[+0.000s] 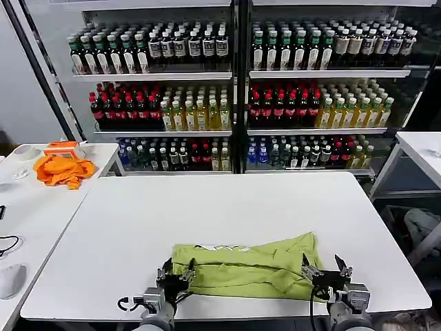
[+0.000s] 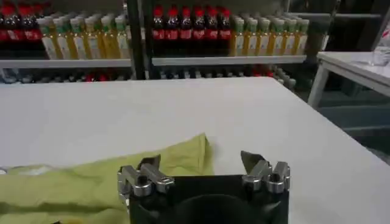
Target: Fold and organize the clothes.
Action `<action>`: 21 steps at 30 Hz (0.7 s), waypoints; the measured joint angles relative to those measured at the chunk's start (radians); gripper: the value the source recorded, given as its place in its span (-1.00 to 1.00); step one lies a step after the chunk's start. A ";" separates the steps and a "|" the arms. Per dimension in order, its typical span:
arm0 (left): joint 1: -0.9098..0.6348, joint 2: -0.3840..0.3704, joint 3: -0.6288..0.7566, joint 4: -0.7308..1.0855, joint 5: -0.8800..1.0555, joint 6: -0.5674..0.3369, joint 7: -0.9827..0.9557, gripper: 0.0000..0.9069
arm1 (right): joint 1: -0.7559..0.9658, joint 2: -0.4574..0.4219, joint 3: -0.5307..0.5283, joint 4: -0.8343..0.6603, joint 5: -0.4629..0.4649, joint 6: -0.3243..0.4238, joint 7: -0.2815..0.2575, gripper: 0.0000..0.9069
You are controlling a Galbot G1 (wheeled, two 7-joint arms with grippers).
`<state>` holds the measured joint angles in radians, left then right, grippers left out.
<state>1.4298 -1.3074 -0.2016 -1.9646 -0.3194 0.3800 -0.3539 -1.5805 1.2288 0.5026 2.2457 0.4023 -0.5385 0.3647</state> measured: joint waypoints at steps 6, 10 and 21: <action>0.015 -0.026 -0.006 0.003 -0.008 -0.013 -0.002 -0.96 | -0.008 0.015 -0.001 0.004 -0.010 0.006 0.003 1.00; 0.020 -0.037 -0.015 0.001 -0.025 -0.019 0.001 -0.96 | -0.014 0.015 -0.002 0.009 -0.015 0.008 0.003 1.00; 0.034 -0.016 -0.090 -0.033 -0.115 -0.037 0.042 -0.96 | 0.002 0.008 -0.010 0.012 -0.011 0.006 0.004 1.00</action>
<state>1.4637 -1.3231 -0.2918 -1.9976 -0.4346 0.3430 -0.3119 -1.5782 1.2367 0.4926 2.2578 0.3908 -0.5326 0.3686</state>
